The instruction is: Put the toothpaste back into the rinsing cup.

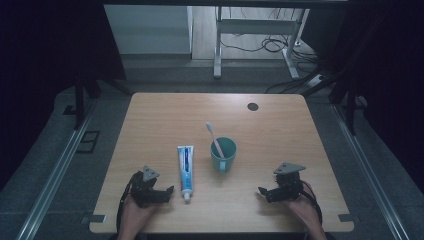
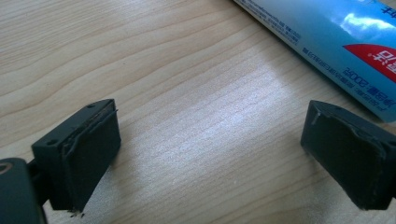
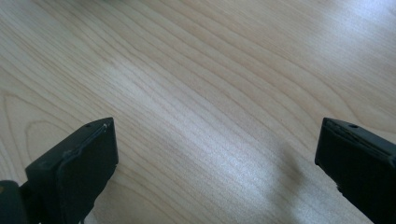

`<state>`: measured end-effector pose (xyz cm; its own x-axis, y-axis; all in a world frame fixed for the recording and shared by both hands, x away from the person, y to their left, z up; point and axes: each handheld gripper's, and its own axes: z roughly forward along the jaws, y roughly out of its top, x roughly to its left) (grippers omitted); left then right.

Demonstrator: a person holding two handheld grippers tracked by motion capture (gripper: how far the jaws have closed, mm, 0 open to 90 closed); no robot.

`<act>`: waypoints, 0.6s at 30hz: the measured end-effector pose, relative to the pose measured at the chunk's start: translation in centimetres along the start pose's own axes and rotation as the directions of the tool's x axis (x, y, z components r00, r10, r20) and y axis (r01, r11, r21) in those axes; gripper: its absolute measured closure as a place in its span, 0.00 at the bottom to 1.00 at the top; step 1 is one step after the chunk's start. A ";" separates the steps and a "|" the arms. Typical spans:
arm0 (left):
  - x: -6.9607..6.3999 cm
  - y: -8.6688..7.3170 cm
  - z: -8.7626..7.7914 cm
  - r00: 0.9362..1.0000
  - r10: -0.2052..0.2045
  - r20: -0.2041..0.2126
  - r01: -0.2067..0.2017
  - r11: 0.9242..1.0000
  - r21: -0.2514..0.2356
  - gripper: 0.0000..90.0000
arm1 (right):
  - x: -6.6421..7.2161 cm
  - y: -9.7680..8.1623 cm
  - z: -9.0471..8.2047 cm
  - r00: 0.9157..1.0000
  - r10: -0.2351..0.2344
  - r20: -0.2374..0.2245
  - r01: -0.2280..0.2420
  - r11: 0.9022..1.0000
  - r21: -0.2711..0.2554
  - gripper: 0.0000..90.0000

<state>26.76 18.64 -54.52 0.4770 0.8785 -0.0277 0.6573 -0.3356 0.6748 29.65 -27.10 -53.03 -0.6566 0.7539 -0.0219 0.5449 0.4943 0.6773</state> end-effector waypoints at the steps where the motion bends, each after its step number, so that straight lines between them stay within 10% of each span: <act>1: 0.0 0.0 0.0 1.000 0.000 0.002 0.000 1.000 0.000 0.06 | 0.0 -0.1 0.0 1.000 0.002 0.002 -0.002 1.000 0.001 0.00; 18: 0.1 0.6 -1.3 1.000 0.004 0.020 -0.003 0.999 -0.040 0.31 | -0.2 -1.2 0.6 1.000 0.016 -0.012 -0.016 1.000 -0.024 0.00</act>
<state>26.44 18.99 -53.13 0.4909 0.8703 -0.0400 0.6323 -0.3243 0.7036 29.47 -27.57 -54.29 -0.6540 0.7565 -0.0026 0.5430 0.4718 0.6947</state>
